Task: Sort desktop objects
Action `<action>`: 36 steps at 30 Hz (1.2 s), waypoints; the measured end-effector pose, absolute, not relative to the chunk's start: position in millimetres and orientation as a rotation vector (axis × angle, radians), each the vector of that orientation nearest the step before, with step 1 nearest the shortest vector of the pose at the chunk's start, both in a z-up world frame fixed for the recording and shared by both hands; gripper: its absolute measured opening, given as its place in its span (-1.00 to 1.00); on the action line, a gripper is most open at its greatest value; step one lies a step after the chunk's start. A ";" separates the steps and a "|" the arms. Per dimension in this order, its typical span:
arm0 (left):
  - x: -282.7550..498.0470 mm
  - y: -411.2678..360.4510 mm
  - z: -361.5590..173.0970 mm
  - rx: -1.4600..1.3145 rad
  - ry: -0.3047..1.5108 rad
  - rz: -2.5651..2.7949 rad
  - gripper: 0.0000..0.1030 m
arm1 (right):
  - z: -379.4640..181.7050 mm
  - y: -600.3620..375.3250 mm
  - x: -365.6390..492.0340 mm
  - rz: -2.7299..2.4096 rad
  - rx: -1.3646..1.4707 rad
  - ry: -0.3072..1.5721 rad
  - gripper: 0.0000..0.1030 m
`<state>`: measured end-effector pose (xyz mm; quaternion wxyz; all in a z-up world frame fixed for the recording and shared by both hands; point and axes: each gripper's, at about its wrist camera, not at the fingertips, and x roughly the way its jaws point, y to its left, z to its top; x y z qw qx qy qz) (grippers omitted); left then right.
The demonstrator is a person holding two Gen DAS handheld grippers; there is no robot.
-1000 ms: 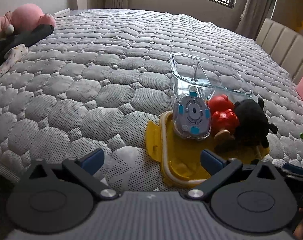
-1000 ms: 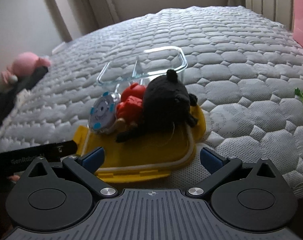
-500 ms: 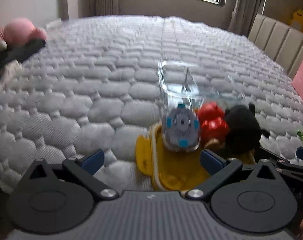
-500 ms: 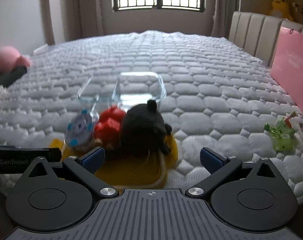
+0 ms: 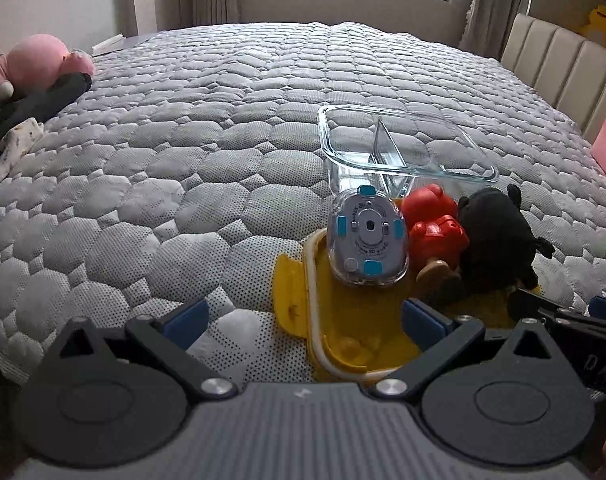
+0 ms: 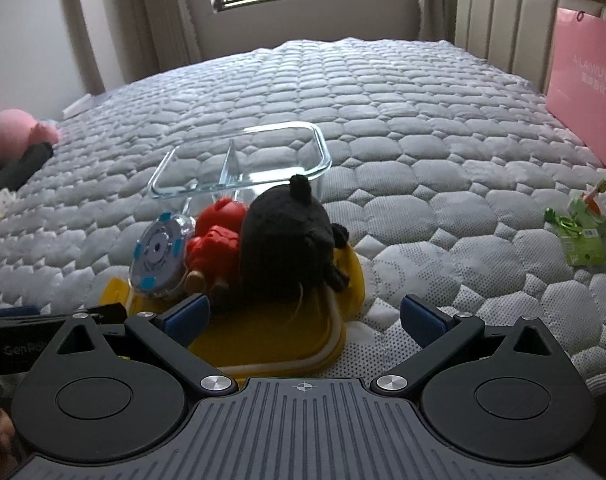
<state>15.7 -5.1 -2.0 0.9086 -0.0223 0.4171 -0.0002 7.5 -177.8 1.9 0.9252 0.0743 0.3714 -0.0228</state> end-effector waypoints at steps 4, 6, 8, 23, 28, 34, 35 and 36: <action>16.7 -5.1 -3.1 -0.042 0.869 0.001 1.00 | 0.2 -178.4 9.0 -0.046 0.154 0.770 1.00; 16.7 -5.1 -3.2 -0.042 0.869 0.003 1.00 | -1.1 -177.9 9.6 -0.046 0.156 0.777 1.00; 16.5 -5.0 -2.9 -0.043 0.865 0.004 1.00 | -1.1 -179.1 10.0 -0.043 0.159 0.781 1.00; 20.0 -3.9 -7.1 -0.042 0.873 0.007 1.00 | -3.4 -180.2 12.2 -0.040 0.159 0.790 1.00; 25.9 -4.5 -11.0 -0.034 0.883 0.004 1.00 | -7.3 -179.5 15.6 -0.045 0.160 0.800 1.00; 36.0 -2.3 -12.4 -0.007 0.847 0.037 0.99 | -14.3 -172.7 21.2 -0.011 0.115 0.786 1.00; 38.4 -1.2 -12.9 -0.008 0.846 0.037 0.99 | -16.6 -172.8 23.8 0.011 0.127 0.795 1.00; 40.6 -1.2 -14.4 -0.011 0.855 0.027 0.99 | -18.9 -172.8 26.4 0.032 0.138 0.804 1.00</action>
